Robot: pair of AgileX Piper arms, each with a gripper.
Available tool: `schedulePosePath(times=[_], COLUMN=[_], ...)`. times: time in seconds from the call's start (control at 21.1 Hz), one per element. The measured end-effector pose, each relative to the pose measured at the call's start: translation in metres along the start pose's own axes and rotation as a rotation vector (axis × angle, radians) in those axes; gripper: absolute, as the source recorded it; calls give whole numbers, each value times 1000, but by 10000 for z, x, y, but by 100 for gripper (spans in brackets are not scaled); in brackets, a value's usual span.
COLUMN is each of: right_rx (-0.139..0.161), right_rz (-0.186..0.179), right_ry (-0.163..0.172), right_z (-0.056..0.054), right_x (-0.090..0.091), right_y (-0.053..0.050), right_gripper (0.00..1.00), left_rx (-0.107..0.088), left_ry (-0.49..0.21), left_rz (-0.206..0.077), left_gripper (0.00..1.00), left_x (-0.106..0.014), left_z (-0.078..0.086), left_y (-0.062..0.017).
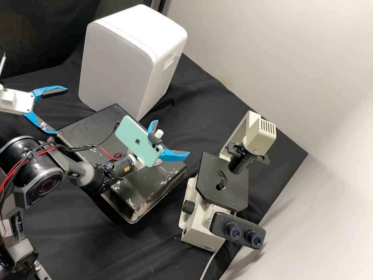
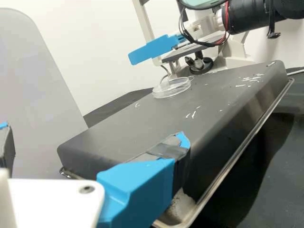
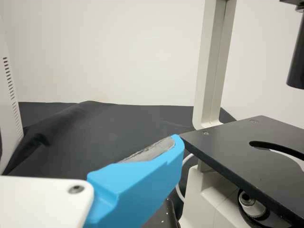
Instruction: Place the petri dish on the microscope
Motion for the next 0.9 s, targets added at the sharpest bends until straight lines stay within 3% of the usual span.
schedulePosePath(times=[0.52, 0.9], right_rx=[0, 9], right_rz=[0, 11], right_ry=[0, -12], right_z=[7, 177], right_x=[-12, -259], right_y=[-7, -89], right_gripper=[100, 100], left_rx=[-4, -4], left_ry=[-1, -1], left_rz=[-10, -10], left_gripper=[100, 100], left_x=[6, 6], left_z=[0, 0], left_y=[-21, -21])
